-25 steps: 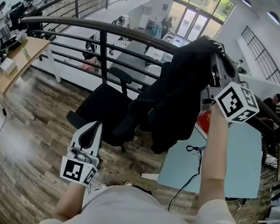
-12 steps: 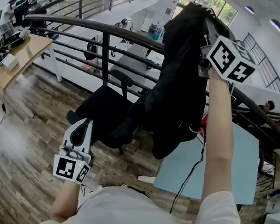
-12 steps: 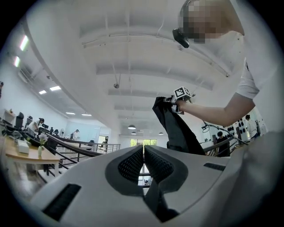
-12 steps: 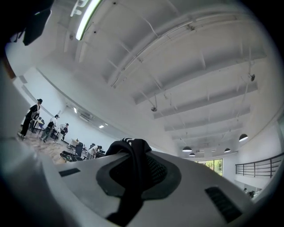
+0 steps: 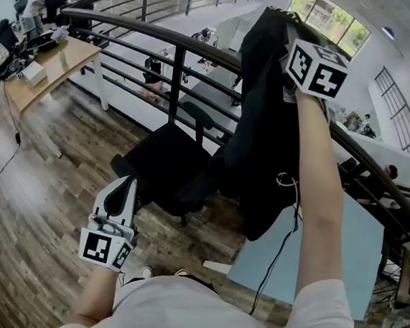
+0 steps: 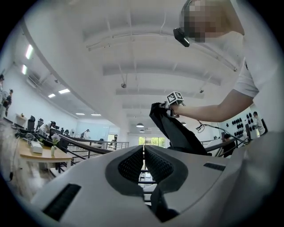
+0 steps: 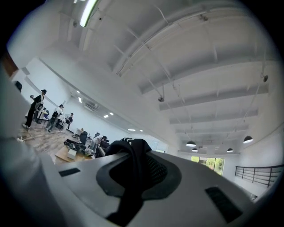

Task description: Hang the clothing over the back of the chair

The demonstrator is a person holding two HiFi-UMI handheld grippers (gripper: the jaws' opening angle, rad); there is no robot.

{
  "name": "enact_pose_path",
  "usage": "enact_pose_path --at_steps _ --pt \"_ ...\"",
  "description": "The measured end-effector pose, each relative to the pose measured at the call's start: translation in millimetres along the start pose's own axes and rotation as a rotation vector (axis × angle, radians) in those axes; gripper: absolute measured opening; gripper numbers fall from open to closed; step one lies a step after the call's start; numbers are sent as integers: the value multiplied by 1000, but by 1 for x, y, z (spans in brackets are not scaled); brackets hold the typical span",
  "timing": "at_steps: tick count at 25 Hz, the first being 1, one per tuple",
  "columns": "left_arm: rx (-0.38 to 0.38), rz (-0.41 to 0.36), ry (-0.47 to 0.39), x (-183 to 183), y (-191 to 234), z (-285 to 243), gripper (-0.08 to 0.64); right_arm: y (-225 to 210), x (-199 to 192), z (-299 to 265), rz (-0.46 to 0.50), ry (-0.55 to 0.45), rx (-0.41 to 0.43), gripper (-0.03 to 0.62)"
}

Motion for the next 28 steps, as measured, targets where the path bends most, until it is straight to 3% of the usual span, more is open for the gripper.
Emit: enact_pose_path --at_steps 8,12,15,20,23,28 --pt "76 1 29 -9 7 23 29 69 -108 -48 -71 267 164 40" --pt "99 11 56 -16 11 31 29 100 -152 -54 -59 379 251 40" --pt "104 17 71 -20 13 33 29 126 -186 -57 -57 494 359 43" --pt "90 15 89 -23 7 29 29 159 -229 -47 69 690 527 85" --pt "80 16 99 -24 5 26 29 178 -244 -44 144 803 637 174" --pt "65 14 107 -25 3 25 29 196 -242 -38 269 889 753 253"
Point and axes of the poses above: the fingertips, and each gripper's own axes: z backward along the fingers, y to its left, x out of its top, the point moved 9 cm from there along z, backward along the fingers, and after that the axes turned 5 degrees about z, right-handed, at the moved point
